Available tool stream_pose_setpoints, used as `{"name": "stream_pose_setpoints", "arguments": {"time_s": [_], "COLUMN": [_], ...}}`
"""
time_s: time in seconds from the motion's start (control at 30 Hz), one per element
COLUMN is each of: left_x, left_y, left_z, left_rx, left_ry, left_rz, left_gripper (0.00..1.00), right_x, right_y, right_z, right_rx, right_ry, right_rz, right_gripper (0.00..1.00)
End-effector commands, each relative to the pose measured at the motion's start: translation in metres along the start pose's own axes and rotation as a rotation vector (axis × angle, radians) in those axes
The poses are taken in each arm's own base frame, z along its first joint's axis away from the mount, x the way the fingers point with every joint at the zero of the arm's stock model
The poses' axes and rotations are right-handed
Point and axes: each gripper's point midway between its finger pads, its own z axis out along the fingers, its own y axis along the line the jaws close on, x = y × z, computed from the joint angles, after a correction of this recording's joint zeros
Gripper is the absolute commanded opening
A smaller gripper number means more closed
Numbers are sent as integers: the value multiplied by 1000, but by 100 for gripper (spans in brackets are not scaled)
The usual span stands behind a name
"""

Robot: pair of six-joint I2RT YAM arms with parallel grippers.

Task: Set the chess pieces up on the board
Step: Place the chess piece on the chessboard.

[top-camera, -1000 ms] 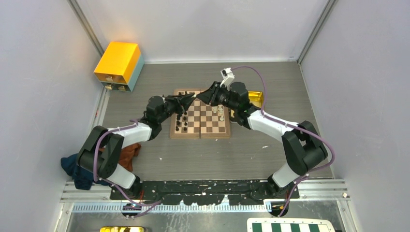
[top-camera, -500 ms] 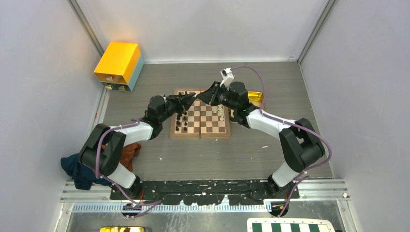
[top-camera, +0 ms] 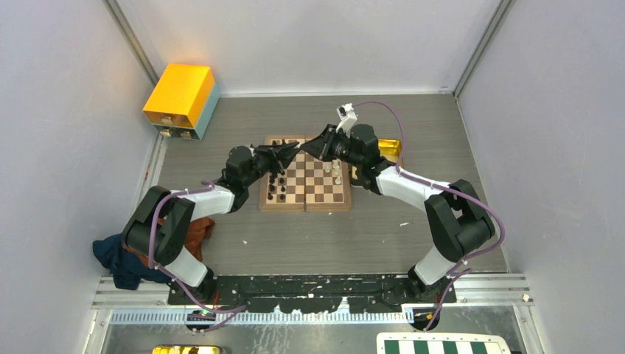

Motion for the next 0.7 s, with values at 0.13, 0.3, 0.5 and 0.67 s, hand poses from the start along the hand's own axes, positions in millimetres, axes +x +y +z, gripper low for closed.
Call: {"name": "stream_pose_setpoints", "arguments": {"time_s": [0.13, 0.3, 0.5, 0.67], "left_x": [21, 22, 25, 27], "left_y": [-31, -30, -29, -24], "left_z": [-2, -2, -3, -8], "left_rx": [79, 72, 66, 50], "left_ry": [66, 73, 88, 93], "left_rz": [-3, 21, 53, 93], "left_gripper": [14, 29, 36, 42], "right_x": [-30, -30, -31, -33], "right_y": [27, 28, 31, 33], "right_z": [-4, -9, -13, -20], "right_rx": [-65, -51, -48, -23], "right_ry": [-54, -43, -38, -24], "right_rz": [-65, -83, -95, -120], "right_gripper": [1, 1, 1, 1]}}
